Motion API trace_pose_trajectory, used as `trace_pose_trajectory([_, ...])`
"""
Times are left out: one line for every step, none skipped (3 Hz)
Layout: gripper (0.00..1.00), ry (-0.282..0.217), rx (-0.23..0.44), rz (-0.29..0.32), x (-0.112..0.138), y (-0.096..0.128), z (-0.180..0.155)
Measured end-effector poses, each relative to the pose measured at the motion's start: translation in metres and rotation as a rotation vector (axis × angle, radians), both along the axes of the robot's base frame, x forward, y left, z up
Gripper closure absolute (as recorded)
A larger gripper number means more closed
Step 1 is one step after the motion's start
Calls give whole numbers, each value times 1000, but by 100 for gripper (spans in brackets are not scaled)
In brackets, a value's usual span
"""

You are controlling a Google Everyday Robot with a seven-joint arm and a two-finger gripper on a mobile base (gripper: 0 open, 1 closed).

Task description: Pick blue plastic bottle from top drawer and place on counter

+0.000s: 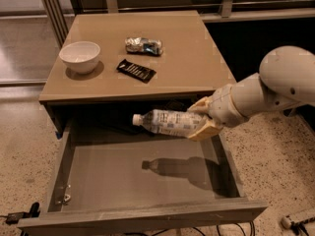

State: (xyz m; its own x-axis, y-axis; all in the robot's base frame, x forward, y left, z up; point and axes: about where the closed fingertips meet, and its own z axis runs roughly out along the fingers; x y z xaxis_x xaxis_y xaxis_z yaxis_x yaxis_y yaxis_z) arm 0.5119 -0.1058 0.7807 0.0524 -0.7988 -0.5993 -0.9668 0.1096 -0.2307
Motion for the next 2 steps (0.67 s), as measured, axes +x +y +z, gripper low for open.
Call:
trace_pose_trajectory([100, -43, 15, -17, 36, -34, 80])
trace_pose_trajectory([100, -116, 30, -41, 64, -53, 142])
